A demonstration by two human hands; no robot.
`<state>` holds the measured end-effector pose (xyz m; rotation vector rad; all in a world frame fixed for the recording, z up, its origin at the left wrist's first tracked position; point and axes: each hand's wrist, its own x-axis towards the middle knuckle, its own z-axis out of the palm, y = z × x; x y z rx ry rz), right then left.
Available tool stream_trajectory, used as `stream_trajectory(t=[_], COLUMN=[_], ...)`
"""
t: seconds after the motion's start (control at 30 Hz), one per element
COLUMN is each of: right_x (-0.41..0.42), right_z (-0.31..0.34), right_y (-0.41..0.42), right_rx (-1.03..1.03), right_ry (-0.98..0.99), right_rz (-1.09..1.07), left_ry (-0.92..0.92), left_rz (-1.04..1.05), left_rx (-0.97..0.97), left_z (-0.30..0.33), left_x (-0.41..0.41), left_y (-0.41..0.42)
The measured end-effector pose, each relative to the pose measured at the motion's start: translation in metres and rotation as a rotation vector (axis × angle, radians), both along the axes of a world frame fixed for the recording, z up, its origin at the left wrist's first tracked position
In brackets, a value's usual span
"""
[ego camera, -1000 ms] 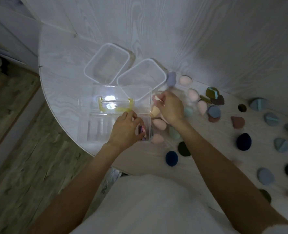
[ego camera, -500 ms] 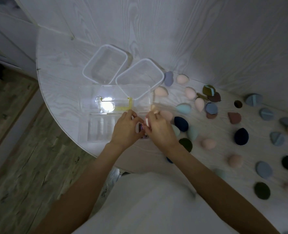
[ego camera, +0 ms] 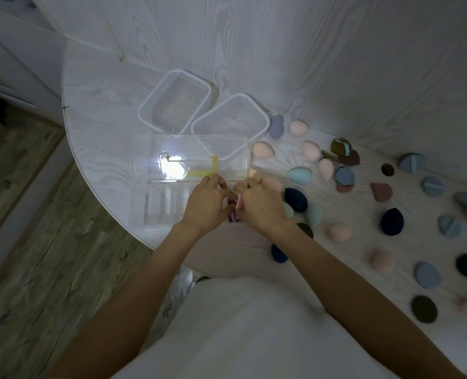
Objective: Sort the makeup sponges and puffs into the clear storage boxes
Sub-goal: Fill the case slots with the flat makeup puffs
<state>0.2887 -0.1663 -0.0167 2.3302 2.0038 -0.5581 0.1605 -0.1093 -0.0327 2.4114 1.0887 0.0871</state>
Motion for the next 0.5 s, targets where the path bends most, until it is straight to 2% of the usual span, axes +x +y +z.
stream_trajectory(t=[0.13,0.33,0.5], right_x=[-0.001,0.006,0.007], right_z=[0.001,-0.011,-0.013], right_y=[-0.006,-0.021,-0.020], right_rx=[0.030,0.121,0.161], right_ry=[-0.024,0.093,0.135], right_rz=[-0.016,-0.041,-0.066], left_ry=[0.069,0.298,0.281], left_rz=[-0.026,-0.126,-0.095], left_rx=[0.042,-0.024,-0.112], left_z=[0.003,0.012,0.015], left_x=[0.002,0.011,0.014], left_y=[0.000,0.003,0.008])
